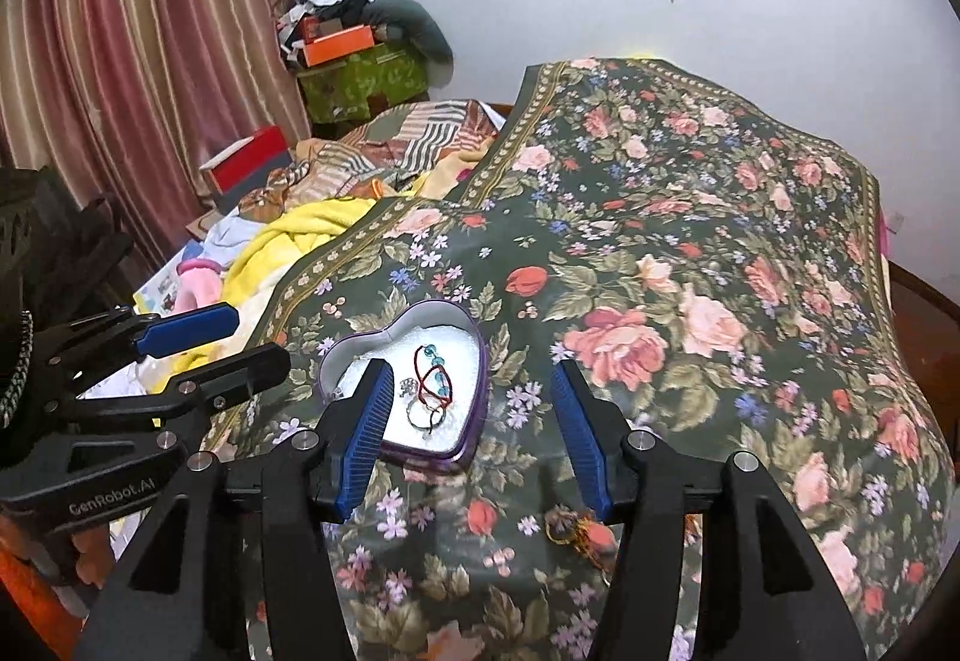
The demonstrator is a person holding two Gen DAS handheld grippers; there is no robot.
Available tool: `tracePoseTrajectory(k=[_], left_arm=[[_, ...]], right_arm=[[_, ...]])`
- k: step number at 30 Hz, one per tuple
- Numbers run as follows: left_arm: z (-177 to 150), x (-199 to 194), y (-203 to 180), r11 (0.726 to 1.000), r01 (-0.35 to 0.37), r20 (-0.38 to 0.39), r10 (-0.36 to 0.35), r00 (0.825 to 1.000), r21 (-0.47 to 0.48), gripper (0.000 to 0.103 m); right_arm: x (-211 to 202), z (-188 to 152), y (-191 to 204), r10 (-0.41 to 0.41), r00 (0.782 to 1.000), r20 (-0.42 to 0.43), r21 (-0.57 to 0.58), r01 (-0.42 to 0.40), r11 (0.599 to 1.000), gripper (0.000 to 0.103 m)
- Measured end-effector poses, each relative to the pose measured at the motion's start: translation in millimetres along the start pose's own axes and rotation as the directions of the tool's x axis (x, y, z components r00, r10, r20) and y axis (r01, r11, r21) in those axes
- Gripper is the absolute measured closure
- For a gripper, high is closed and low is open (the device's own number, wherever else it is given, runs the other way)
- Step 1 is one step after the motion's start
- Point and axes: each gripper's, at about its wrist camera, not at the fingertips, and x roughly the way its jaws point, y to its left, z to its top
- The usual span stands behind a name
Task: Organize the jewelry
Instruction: 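Lift the right gripper away from the tin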
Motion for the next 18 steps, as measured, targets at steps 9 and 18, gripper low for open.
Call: tracePoseTrajectory(k=[9, 18], left_arm=[[0.8, -23.9, -17.8, 1.0, 0.015, 0.031, -0.016, 0.999, 0.02, 0.053], [-1.6, -34.2, -55.8, 0.995, 0.063, 0.036, -0.066, 0.997, 0.075, 0.05]], right_arm=[[-36.6, -12.7, -15.8, -0.036, 0.999, 0.037, 0.027, 0.035, 0.999, 0.052], [-61.5, -32.7, -57.0, -0.121, 0.992, 0.03, 0.083, 0.119, 0.989, 0.051]])
